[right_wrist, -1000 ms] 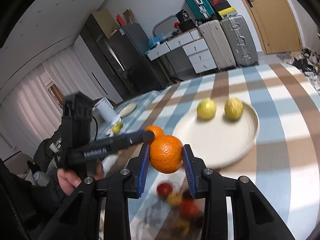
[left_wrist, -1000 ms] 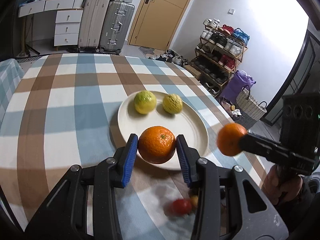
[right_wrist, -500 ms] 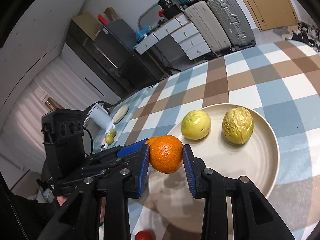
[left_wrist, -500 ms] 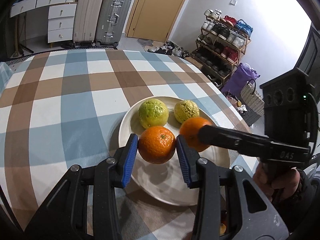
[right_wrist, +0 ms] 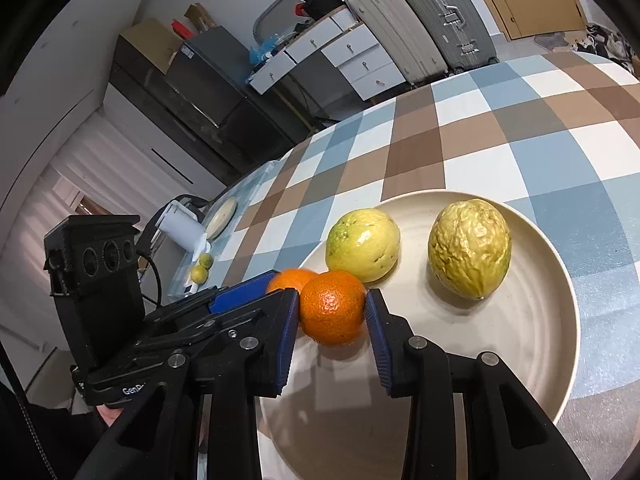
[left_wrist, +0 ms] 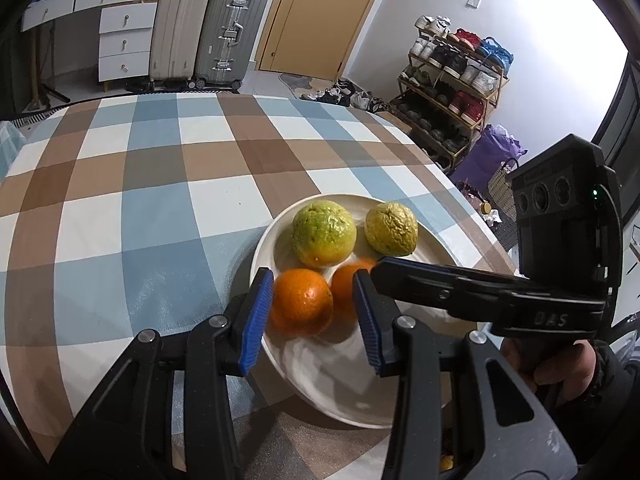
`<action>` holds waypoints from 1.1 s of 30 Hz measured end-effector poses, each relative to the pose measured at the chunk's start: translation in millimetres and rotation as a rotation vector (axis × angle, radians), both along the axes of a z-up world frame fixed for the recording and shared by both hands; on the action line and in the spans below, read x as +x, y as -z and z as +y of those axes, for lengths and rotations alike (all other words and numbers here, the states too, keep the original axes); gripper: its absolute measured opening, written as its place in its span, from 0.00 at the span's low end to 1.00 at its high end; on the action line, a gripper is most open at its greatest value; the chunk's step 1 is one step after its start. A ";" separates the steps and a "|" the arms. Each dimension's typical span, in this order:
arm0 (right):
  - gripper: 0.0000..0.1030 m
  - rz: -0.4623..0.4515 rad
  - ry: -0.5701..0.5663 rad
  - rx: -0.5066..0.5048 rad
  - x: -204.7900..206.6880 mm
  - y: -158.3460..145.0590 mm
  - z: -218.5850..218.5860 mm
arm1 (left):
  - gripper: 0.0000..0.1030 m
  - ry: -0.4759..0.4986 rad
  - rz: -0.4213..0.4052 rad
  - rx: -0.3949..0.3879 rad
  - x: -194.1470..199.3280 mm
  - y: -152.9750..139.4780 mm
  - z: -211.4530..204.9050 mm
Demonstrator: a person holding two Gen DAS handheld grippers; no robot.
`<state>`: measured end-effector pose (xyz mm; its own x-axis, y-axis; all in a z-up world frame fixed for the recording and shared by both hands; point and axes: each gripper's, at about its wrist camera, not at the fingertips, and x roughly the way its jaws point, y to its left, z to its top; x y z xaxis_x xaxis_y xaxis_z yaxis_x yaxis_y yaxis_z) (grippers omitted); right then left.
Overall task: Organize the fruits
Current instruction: 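Carry both oranges onto the plate beside the citrus and open both grippers, then move both grippers back toward the tomatoes and plums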
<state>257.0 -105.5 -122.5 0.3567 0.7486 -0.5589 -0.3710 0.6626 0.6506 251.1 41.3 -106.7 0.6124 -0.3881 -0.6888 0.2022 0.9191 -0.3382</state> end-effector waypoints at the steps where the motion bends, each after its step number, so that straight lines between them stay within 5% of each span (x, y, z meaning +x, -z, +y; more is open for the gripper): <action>1: 0.40 -0.005 0.002 0.005 -0.1 -0.9 -0.5 | 0.38 0.000 -0.001 0.005 -1.3 -1.2 -0.8; 2: 0.52 -0.013 0.012 0.006 -0.6 -2.3 -2.0 | 0.40 0.000 -0.004 0.007 -2.2 -2.3 -1.4; 5: 0.55 -0.040 0.024 0.022 -6.0 -9.9 -7.9 | 0.50 -0.005 -0.012 0.009 -7.3 -7.9 -2.6; 17: 0.97 -0.165 0.119 0.002 -51.6 -46.6 -39.0 | 0.74 -0.047 -0.081 0.036 -53.5 -51.1 -10.9; 33: 1.00 -0.322 0.196 -0.044 -138.0 -97.6 -62.7 | 0.87 -0.062 -0.150 0.064 -145.1 -103.4 -34.5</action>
